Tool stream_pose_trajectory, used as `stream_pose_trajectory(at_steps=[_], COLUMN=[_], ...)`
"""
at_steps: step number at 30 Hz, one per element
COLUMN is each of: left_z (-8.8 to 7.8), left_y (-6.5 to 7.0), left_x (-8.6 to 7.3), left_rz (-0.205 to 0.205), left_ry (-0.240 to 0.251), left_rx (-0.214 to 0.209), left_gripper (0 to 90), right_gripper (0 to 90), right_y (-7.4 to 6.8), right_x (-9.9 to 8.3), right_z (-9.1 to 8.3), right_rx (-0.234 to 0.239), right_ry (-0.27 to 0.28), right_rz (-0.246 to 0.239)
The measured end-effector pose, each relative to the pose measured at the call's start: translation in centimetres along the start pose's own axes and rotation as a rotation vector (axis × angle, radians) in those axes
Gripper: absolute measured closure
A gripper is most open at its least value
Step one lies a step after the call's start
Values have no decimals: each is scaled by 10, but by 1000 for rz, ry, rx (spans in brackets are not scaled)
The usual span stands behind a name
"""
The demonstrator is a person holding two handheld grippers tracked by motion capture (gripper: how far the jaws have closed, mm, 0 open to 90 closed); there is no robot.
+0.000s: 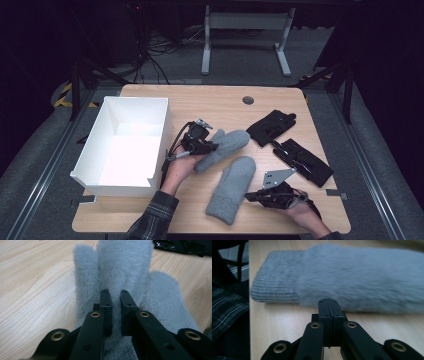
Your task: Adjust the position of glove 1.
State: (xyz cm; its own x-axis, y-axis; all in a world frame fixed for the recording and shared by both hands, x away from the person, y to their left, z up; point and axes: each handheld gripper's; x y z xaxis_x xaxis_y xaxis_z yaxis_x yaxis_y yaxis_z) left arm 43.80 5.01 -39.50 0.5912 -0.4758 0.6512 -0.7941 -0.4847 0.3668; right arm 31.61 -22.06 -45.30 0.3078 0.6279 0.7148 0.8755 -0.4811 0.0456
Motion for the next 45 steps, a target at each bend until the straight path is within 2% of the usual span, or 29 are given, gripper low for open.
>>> stream_pose_trajectory(at_steps=[7, 15, 20, 27, 28, 30, 33, 37, 39, 41, 45], left_z=[-2, -1, -1, -4, -4, -5, -6, -10, -12, -15, -20], left_y=[2, 4, 8, 9, 10, 10, 12, 19, 23, 26, 34], left_x=[0, 0, 1, 1, 1, 0, 0, -2, -5, -9, -20], left_rz=[9, 12, 19, 18, 21, 20, 21, 24, 22, 16, 9], left_ry=[0, -3, -4, 6, 6, 4, 2, -3, -5, -1, -3], left_rx=[0, -2, -8, -13, -11, -12, -9, -7, -1, 5, 13], left_gripper=[837, 837, 837, 837, 837, 837, 837, 838, 838, 838, 838], right_gripper=[900, 900, 900, 900, 900, 900, 900, 888, 832, 811, 676], right_y=[-14, -18, -28, -39, -43, -45, -43, -28, -16, -11, 11], right_x=[13, 27, 40, 48, 52, 54, 53, 48, 40, 36, 19], right_z=[23, 41, 57, 62, 71, 75, 71, 52, 35, 30, 9], right_rx=[38, 29, 26, 70, 80, 79, 72, 32, -12, -28, -91], right_ry=[-18, 6, 24, 56, 62, 71, 71, 84, 85, 83, 74], right_rz=[-29, -22, -27, -42, -46, -50, -47, -18, 2, 9, 63])
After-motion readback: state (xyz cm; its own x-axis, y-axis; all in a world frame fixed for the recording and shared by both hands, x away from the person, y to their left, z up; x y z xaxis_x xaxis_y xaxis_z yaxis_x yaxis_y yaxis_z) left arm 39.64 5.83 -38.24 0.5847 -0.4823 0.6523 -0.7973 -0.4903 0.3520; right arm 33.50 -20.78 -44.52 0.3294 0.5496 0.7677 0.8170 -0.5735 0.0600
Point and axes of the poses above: each handheld gripper's, and its own axes: z roughly forward along the jaws, x roughly out of its top, y roughly to its right, and after that the axes turned 12 degrees about -x, right-handed
